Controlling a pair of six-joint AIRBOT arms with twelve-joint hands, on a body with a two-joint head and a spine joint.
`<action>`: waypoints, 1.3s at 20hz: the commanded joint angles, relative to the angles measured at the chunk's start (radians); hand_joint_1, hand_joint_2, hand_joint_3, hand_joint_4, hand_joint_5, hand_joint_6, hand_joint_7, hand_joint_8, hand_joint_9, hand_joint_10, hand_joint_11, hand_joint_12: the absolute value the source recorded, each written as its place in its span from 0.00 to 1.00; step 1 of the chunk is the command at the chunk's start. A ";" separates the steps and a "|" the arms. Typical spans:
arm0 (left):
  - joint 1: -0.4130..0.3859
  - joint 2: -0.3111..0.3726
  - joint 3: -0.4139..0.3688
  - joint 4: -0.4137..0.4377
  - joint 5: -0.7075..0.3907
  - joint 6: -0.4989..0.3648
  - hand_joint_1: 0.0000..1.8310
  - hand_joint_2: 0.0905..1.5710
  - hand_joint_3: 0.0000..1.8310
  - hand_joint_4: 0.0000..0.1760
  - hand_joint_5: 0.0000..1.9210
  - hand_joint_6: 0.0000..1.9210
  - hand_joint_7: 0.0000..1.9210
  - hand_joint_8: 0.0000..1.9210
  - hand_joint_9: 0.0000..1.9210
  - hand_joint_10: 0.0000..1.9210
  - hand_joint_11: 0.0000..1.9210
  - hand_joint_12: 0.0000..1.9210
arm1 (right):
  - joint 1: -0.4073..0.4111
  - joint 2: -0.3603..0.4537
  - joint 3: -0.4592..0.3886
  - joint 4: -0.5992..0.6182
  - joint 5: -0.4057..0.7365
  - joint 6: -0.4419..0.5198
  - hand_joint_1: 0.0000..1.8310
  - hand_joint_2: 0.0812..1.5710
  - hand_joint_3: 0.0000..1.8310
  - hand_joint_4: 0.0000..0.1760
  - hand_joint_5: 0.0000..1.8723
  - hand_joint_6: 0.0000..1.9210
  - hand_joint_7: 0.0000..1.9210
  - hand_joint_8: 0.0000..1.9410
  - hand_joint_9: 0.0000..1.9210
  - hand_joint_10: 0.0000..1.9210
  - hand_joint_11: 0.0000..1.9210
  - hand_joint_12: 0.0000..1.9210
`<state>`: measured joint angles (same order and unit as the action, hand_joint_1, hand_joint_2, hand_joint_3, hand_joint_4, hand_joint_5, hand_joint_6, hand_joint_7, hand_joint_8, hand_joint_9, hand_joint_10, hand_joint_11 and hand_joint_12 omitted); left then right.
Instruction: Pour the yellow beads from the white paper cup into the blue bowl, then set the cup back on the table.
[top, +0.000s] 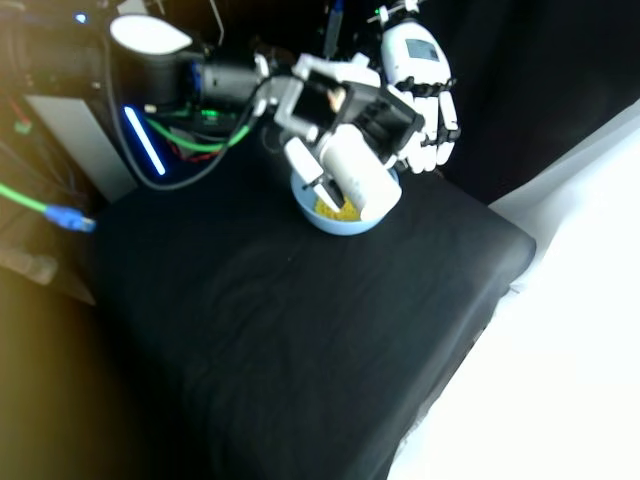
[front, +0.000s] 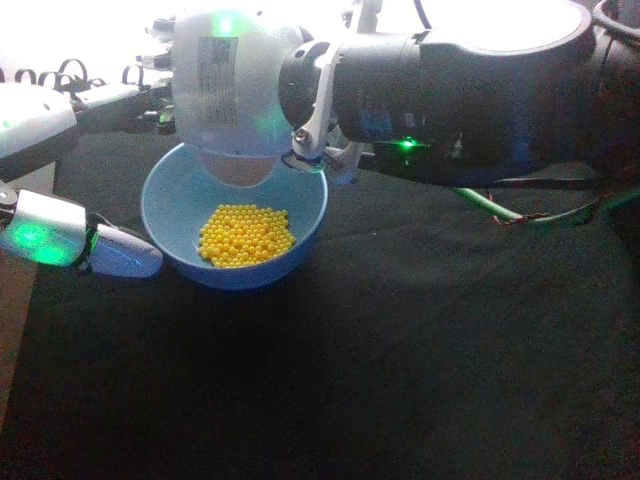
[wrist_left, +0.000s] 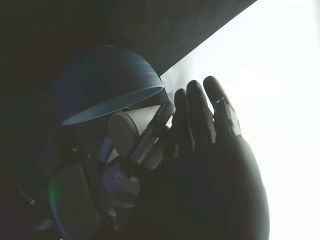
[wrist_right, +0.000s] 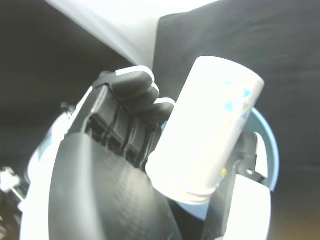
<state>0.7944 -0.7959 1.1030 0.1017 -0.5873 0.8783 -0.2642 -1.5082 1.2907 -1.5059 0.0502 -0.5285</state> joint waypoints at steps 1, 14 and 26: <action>-0.008 -0.005 0.004 -0.018 -0.108 -0.003 0.29 0.50 0.00 0.00 0.04 0.00 0.18 0.00 0.18 0.00 0.00 0.39 | 0.020 0.001 0.005 0.005 0.007 -0.014 0.66 0.87 0.00 0.00 0.35 0.04 0.27 0.88 0.16 0.91 0.21 1.00; -0.008 -0.017 0.005 -0.021 -0.098 -0.003 0.31 0.48 0.00 0.00 0.03 0.00 0.19 0.00 0.20 0.00 0.00 0.38 | 0.048 0.039 0.094 0.394 0.117 -0.013 0.68 0.64 0.00 0.00 0.64 0.28 0.61 0.69 0.62 0.94 0.58 0.97; -0.004 -0.024 0.006 -0.027 -0.091 -0.003 0.27 0.50 0.00 0.00 0.01 0.00 0.17 0.00 0.14 0.00 0.00 0.32 | 0.068 0.114 0.151 0.704 0.205 -0.012 0.69 0.70 0.00 0.00 0.53 0.34 0.51 0.66 0.56 0.68 0.53 0.87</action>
<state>0.7967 -0.8192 1.1091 0.0933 -0.5724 0.8783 -0.2153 -1.3979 1.4364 -0.8131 0.1715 -0.5316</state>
